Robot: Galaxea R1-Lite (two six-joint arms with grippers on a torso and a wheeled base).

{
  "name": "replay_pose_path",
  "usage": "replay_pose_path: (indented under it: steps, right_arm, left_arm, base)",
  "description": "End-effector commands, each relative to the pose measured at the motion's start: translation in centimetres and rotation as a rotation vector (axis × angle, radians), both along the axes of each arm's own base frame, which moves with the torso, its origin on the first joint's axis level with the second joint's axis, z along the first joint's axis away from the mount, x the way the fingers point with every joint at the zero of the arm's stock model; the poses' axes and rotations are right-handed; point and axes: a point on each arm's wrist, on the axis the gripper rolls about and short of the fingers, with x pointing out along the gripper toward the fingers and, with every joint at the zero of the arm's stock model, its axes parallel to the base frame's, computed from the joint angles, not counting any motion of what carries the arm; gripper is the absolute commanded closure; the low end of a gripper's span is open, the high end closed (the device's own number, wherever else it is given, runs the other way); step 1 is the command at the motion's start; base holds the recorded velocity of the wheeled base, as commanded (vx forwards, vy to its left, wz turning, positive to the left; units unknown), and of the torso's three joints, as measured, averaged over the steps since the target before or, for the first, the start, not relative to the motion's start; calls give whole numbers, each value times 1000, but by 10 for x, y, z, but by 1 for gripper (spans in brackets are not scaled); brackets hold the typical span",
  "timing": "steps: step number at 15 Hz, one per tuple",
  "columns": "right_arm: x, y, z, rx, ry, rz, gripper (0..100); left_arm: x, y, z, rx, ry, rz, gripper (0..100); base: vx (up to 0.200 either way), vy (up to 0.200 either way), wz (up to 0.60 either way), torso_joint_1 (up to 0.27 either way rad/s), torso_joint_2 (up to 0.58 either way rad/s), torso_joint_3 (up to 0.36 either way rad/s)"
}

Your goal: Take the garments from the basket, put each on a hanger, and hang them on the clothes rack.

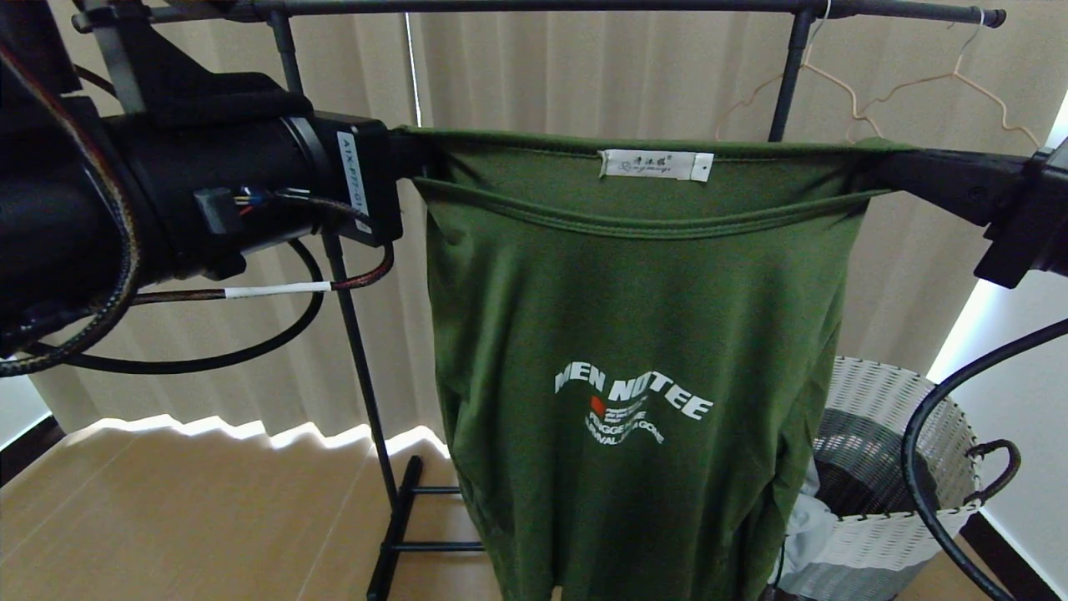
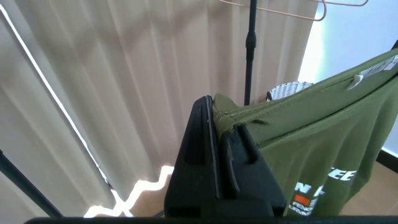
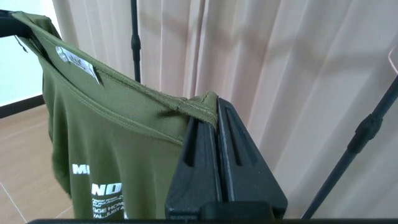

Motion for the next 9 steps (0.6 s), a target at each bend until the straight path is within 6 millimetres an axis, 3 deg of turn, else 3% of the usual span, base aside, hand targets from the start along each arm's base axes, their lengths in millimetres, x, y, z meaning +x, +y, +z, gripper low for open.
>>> replay_pose_path:
  steps: [1,2,3,9]
  right_arm:
    - [0,0,-2,-3,8,1,100]
    - [0,0,-3,-5,7,0,100]
    - [0,0,-4,-6,11,0,0]
    - [-3,-1,-12,-13,28,7,0]
  left_arm:
    - [-1,1,-1,1,2,1,100]
    - [0,0,-3,6,8,1,100]
    - [0,0,-5,10,13,1,100]
    - [6,4,-9,28,21,35,100]
  base:
    - [0,0,0,0,0,0]
    - [0,0,0,0,0,0]
    - [0,0,0,0,0,0]
    - [0,0,0,0,0,0]
